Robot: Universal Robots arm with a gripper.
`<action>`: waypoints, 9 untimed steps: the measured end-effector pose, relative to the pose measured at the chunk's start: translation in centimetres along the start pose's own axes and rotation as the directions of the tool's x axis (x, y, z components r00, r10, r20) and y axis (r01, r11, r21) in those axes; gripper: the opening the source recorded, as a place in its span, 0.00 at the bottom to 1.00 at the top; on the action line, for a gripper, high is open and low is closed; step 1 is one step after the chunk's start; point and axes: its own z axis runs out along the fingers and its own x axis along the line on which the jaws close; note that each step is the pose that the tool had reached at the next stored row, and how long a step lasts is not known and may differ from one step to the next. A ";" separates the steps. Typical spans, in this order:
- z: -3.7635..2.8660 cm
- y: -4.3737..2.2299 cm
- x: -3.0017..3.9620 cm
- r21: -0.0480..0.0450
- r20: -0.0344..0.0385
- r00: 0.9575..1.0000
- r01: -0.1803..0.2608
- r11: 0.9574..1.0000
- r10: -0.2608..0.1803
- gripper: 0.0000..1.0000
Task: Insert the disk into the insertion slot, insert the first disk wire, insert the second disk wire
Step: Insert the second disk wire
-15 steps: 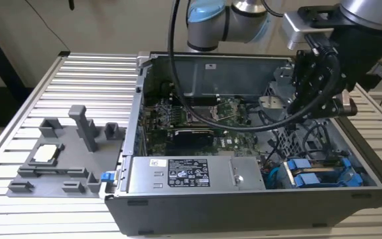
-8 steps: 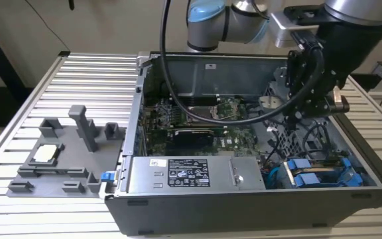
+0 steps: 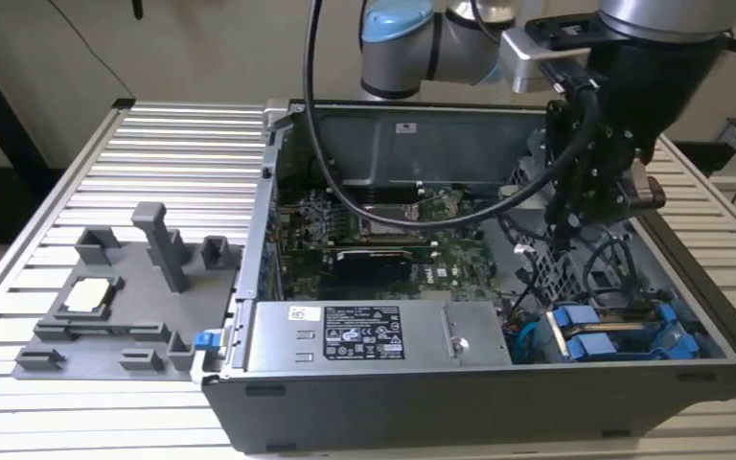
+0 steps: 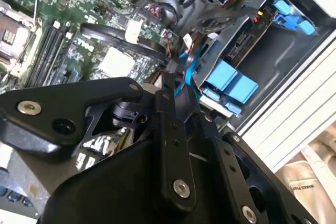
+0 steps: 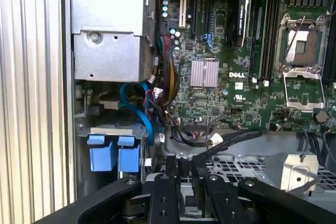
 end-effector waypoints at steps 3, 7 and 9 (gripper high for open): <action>0.10 0.39 -0.63 0.015 -0.024 1.000 0.003 1.000 -0.002 0.27; 0.24 0.61 -1.46 0.027 -0.070 0.998 0.008 1.000 -0.006 0.27; 0.37 0.62 -1.68 0.030 -0.086 0.996 0.009 1.000 -0.007 0.27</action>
